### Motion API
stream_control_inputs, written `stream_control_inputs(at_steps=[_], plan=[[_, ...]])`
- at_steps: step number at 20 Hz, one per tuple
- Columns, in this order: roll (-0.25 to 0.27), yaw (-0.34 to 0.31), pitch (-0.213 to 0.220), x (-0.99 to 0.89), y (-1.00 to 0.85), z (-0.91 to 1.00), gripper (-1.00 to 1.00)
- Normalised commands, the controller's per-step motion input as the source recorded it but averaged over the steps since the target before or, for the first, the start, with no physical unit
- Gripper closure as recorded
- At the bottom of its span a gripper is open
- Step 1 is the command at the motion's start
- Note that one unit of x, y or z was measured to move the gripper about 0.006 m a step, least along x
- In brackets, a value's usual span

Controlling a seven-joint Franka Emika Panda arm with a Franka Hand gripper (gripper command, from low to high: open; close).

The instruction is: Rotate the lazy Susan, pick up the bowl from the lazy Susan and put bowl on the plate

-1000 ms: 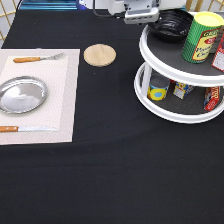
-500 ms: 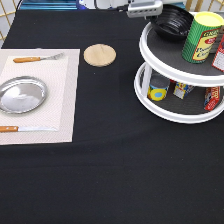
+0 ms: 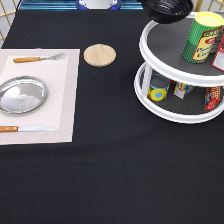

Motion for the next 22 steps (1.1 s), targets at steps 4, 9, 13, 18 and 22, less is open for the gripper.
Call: stream_control_inputs(at_steps=[4,9,13,18,22], plan=[[0.014,0.0,-0.102,0.24,-1.0,-0.06,1.0],[0.0,-0.037,-0.16,0.16,-0.92,-0.17,1.0],[0.014,-0.102,-0.13,0.07,-0.75,-0.06,1.0],[0.023,-0.164,-0.122,0.06,-0.56,-0.05,1.0],[0.008,-0.235,-0.131,0.02,-0.36,-0.11,1.0]])
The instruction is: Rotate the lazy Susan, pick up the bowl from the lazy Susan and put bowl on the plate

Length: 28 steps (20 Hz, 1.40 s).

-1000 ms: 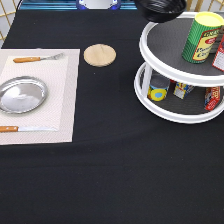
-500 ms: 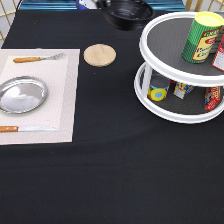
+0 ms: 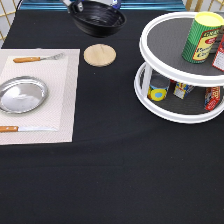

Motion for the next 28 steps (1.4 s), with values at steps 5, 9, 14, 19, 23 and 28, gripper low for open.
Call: stream_control_inputs(at_steps=[5,9,14,19,23,28], plan=[[0.0,-0.291,-0.136,0.0,-0.21,-0.18,1.0],[0.0,-0.334,-0.121,0.0,-0.09,-0.33,1.0],[0.001,-0.314,-0.074,0.0,-0.15,-0.41,1.0],[0.035,-0.237,-0.012,0.0,-0.35,-0.41,1.0],[0.07,-0.182,0.0,0.0,-0.47,-0.44,1.0],[0.063,-0.185,0.0,0.0,-0.48,-0.49,1.0]])
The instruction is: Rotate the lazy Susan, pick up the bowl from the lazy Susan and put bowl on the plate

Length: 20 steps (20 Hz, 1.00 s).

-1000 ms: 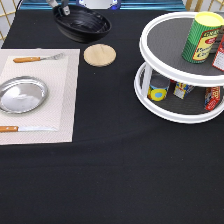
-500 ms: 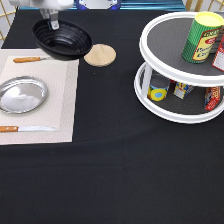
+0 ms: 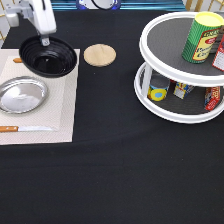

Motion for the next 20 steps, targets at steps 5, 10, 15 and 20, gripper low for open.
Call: stream_control_inputs(at_steps=[5,10,15,20], plan=[[0.063,-0.189,-0.002,0.0,-0.46,-0.53,1.0],[0.019,-0.259,-0.01,-0.02,-0.31,-0.53,1.0],[0.0,-0.256,-0.016,-0.04,-0.34,-0.39,1.0],[0.0,-0.25,-0.02,-0.01,-0.35,0.1,1.0]])
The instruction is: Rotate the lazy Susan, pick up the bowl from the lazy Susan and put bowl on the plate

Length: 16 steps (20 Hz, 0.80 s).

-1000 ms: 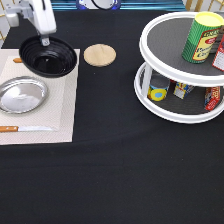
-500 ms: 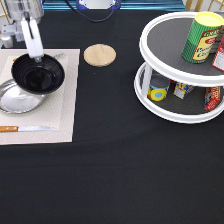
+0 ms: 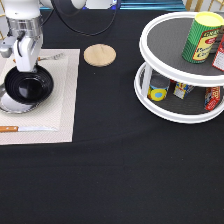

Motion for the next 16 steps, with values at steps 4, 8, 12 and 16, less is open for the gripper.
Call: stream_control_inputs(at_steps=[4,8,12,16], plan=[[0.003,-0.244,-0.035,0.0,-0.32,0.28,1.0],[0.06,-0.178,-0.042,0.02,-0.26,-0.16,1.0],[0.005,-0.114,-0.028,0.21,0.13,-0.02,1.0],[0.003,-0.083,-0.032,0.21,0.01,0.0,1.0]])
